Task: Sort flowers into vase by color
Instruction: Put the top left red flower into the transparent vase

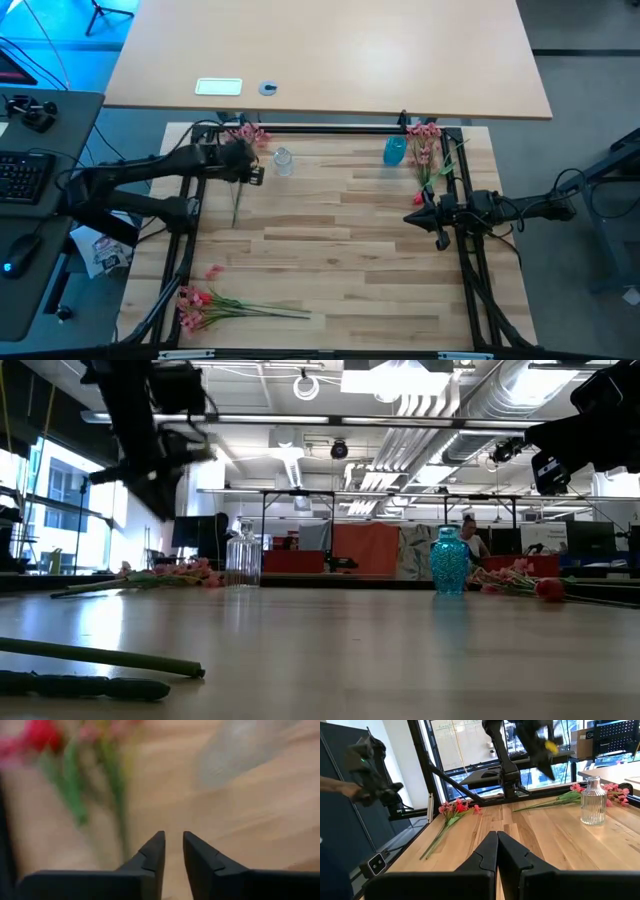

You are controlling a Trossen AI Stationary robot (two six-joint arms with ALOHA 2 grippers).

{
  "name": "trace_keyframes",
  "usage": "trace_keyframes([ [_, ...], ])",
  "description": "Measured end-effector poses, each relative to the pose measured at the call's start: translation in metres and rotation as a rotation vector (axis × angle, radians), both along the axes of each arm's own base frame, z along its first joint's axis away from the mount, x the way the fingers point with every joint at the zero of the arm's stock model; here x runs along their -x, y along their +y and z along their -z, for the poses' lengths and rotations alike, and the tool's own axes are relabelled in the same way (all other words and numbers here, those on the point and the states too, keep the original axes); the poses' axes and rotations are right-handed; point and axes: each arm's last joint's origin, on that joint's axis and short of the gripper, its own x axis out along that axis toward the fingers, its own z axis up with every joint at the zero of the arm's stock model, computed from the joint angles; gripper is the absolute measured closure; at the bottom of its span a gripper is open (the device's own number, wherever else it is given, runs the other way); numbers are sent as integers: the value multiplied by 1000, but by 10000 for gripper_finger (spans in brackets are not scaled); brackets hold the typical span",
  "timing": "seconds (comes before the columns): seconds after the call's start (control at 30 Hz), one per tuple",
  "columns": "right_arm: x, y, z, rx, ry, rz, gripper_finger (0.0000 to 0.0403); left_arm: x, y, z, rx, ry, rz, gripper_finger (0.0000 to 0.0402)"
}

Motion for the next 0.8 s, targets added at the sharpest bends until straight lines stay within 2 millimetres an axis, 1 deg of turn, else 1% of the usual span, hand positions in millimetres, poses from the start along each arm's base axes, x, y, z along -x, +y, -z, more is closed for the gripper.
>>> trace_keyframes([
  [0.03, 0, 0, 0, 0, 0, 0, 402, 3, 2, 7, 9, 32, -19, 330],
  [0.2, 0, 0, 0, 0, 0, 0, 402, 19, 16, 25, -23, 106, -186, 282],
  [0.33, 0, 0, 0, 0, 0, 0, 402, 29, 21, 31, 16, 152, -172, 253],
  [0.4, 0, 0, 0, 0, 0, 0, 402, 31, 24, 31, 19, 147, -185, 243],
  [0.57, 0, 0, 0, 0, 0, 0, 402, 34, 31, 33, 22, 158, -242, 234],
  [0.8, 0, 0, 0, 0, 0, 0, 402, 34, 47, 46, 44, 185, -309, 233],
])
